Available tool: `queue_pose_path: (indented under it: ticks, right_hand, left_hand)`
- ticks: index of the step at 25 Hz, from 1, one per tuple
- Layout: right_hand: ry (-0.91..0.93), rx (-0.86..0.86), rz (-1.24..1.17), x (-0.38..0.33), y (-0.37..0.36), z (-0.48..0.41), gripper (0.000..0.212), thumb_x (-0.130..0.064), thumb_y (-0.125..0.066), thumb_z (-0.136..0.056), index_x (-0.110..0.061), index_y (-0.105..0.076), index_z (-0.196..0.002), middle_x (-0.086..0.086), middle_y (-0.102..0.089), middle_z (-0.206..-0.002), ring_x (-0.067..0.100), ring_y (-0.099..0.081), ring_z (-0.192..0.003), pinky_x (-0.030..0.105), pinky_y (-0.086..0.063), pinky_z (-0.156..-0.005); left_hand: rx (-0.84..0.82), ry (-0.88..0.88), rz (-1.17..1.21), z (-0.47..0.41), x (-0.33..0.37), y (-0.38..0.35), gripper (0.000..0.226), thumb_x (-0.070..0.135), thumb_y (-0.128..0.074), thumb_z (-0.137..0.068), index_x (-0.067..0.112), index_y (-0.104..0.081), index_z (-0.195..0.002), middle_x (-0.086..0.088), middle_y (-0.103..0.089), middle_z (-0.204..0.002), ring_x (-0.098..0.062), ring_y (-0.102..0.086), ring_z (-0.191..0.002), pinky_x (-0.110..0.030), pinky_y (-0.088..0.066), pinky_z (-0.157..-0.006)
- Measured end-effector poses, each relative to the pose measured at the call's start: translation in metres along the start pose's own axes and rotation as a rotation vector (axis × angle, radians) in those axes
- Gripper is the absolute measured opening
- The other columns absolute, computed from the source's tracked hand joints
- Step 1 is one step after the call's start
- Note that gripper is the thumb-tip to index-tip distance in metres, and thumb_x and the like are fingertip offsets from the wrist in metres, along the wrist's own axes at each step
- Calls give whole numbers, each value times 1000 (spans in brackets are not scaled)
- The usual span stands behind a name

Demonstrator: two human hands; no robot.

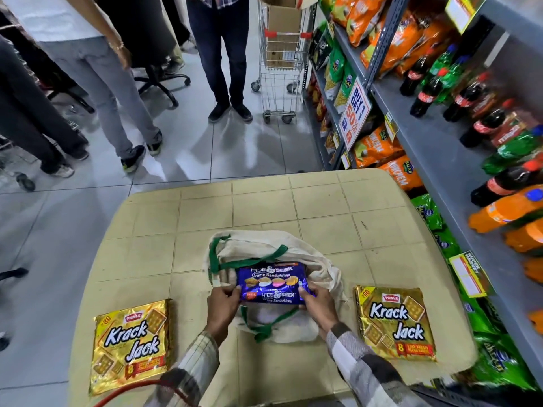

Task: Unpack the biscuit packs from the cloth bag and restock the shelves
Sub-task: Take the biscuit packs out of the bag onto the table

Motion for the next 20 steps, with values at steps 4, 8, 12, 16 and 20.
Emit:
queue_pose_path:
  ticks: [4, 8, 12, 16, 20]
  right_hand:
    - [90, 5, -3, 13, 18, 38, 21, -13, -62, -93, -26, -68, -110, -2, -72, -108, 12, -69, -81, 35, -62, -71]
    - [94, 35, 27, 38, 36, 64, 32, -21, -64, -92, -19, -66, -124, -4, -70, -117, 9, -72, -82, 34, -62, -71]
    - [128, 83, -32, 38, 69, 70, 31, -27, -66, -90, -26, -66, -121, -9, -67, -122, 13, -68, -103, 43, -58, -89]
    - [193, 159, -97, 18, 117, 56, 31, -23, -66, -91, -21, -66, -122, -6, -68, -118, 16, -67, -104, 42, -57, -88]
    - [280, 264, -110, -1, 184, 10, 33, -15, -65, -92, -17, -66, -125, -7, -70, -118, 10, -66, -106, 41, -55, -93]
  left_hand:
    - [-22, 14, 22, 37, -26, 6, 28, 17, -67, -90, 26, -75, -64, 6, -76, -68, -20, -72, -73, -39, -56, -72]
    - [11, -85, 18, 80, -26, 8, 33, 12, -68, -89, 31, -72, -63, 1, -76, -67, -15, -68, -65, -26, -48, -61]
    - [-25, -220, 21, 92, -2, -8, 30, 14, -67, -90, 27, -74, -64, 2, -74, -68, -15, -69, -66, -29, -51, -62]
    - [-84, -324, 53, 90, 39, -49, 19, 15, -66, -91, 17, -79, -78, 3, -75, -74, -5, -67, -68, -27, -50, -64]
    - [-201, -416, -12, 77, 93, -120, 25, 16, -66, -92, 8, -75, -70, -4, -72, -72, -9, -61, -65, -30, -47, -63]
Point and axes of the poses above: each hand's wrist, its own z-axis away from the middle knuckle, its own y-axis out of the back of the hand, x = y × z, the point moved 5 cm from there along -z, towards the middle knuckle
